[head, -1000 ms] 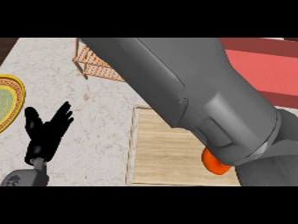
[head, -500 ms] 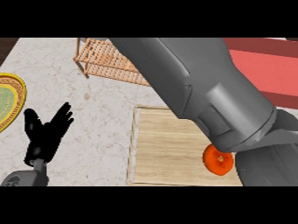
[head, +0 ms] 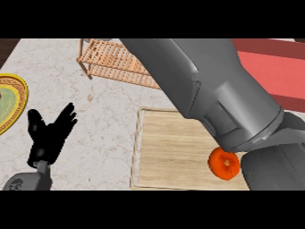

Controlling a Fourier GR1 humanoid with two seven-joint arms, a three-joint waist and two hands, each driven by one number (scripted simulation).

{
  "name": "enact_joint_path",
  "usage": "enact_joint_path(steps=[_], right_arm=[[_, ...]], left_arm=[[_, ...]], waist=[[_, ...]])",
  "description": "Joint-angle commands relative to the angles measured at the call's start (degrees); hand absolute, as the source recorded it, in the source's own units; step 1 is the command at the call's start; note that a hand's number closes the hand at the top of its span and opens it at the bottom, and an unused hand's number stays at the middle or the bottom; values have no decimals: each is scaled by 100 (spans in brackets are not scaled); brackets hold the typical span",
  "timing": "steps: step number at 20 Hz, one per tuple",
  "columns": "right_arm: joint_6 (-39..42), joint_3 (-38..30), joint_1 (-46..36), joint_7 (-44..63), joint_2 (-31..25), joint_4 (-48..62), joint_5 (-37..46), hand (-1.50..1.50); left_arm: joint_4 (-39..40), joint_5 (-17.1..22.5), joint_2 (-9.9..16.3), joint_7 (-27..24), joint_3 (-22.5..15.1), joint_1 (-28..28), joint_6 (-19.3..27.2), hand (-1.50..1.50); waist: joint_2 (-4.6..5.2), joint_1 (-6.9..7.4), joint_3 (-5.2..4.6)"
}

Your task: Pick the lemon from the tray and place it in the tiered shelf

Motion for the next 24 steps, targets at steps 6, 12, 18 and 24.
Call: enact_joint_path(steps=[6,12,18,24], right_arm=[[-740,-391,-99,168,-35,159,-86,150],[-1490,-833,67,-43,-98,-128,-331,-150],[-2270,-1387,127,-275,-78,-569,-683,-150],[-2962,-1579,-151,-182,-382,-589,-502,-150]], left_arm=[[54,57,29,39,82,-13,-90,0],[-179,57,127,57,120,190,-142,0],[-31,-92,-153,91,25,-18,148,0],[30,-69,-128,231,78,-104,141,0]], waist=[[17,8,-3],[-16,-22,3],[-26,-95,3],[-54,-154,-2]])
